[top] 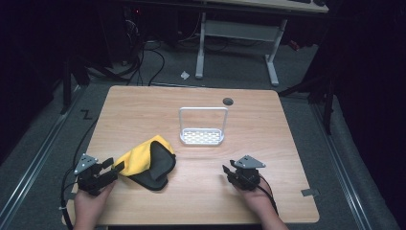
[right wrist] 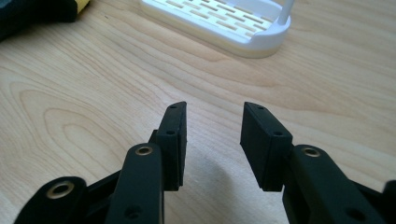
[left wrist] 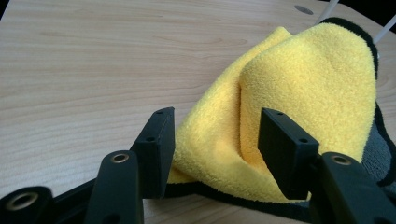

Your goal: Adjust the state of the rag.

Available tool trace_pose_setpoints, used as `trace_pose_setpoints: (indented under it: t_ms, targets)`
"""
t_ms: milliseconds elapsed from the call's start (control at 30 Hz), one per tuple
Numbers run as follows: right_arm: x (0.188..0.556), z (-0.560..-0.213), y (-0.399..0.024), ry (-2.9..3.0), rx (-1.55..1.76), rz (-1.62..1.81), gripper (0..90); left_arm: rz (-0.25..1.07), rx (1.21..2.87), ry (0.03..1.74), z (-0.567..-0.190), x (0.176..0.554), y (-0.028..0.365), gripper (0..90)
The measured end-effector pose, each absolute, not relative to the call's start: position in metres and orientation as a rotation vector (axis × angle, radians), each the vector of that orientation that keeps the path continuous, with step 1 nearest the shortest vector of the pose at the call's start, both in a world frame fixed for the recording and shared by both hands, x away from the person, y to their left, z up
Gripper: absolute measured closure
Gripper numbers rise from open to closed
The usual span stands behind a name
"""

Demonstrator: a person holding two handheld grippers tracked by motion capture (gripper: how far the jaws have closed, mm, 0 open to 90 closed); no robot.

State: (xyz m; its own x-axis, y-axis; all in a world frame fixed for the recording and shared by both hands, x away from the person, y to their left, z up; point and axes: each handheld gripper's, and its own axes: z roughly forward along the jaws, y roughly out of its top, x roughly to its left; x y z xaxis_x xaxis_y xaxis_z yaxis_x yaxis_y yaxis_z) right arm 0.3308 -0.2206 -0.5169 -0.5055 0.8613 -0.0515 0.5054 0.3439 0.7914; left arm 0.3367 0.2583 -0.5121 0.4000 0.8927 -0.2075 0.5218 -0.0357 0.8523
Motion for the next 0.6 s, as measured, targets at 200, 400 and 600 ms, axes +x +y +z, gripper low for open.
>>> trace_pose_setpoints:
  t_ms: [200, 400, 600]
  targets:
    - [0.330, -0.516, -0.224, 2.133, 1.197, 1.010, 60.4, 0.455, 1.709, 1.251, -0.515, 0.343, 0.257, 46.4]
    - [0.331, -0.517, -0.224, 2.131, 1.199, 1.006, 58.9, 0.451, 1.706, 1.217, -0.510, 0.341, 0.258, 55.7]
    - [0.331, -0.519, -0.223, 2.150, 1.211, 1.003, 59.2, 0.504, 1.756, 1.176, -0.497, 0.351, 0.246, 84.8]
